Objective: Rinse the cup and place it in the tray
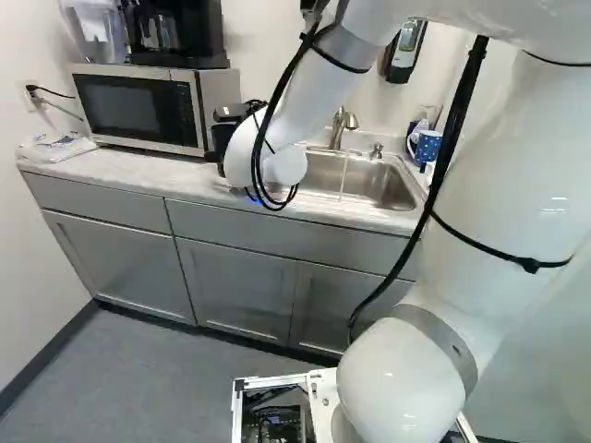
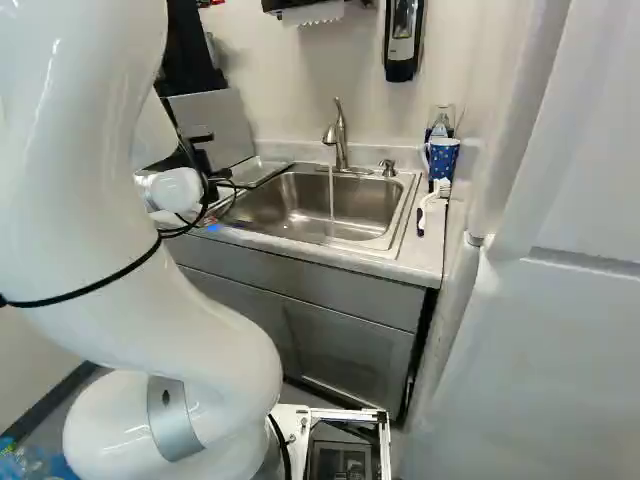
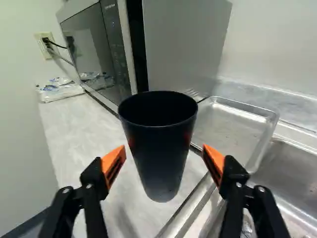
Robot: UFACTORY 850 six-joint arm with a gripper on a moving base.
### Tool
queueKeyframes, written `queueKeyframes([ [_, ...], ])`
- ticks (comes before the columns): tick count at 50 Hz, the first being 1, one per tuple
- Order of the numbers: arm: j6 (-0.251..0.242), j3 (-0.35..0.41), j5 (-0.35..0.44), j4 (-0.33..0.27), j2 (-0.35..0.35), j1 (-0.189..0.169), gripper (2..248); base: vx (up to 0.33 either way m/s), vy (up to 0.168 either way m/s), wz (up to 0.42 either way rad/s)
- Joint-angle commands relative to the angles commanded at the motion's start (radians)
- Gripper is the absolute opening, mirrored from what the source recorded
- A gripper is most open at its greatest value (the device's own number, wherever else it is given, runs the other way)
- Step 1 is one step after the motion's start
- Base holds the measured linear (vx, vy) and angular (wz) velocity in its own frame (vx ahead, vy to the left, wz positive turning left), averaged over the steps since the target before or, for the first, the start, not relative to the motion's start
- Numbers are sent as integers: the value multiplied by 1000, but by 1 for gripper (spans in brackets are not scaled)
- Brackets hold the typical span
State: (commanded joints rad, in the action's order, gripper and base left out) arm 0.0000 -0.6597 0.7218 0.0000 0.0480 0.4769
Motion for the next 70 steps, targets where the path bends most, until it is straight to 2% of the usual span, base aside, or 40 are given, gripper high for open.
queueKeyframes([
  [3,0,0,0,0,0,0,212,0,0,0],
  [4,0,0,0,0,0,0,173,0,0,0],
  [9,0,0,0,0,0,0,173,0,0,0],
  [10,0,0,0,0,0,0,135,0,0,0],
  [14,0,0,0,0,0,0,135,0,0,0],
  [15,0,0,0,0,0,0,120,0,0,0],
  [37,0,2,0,0,-33,-7,120,0,0,0],
  [70,0,54,0,0,-162,-97,120,0,0,0],
])
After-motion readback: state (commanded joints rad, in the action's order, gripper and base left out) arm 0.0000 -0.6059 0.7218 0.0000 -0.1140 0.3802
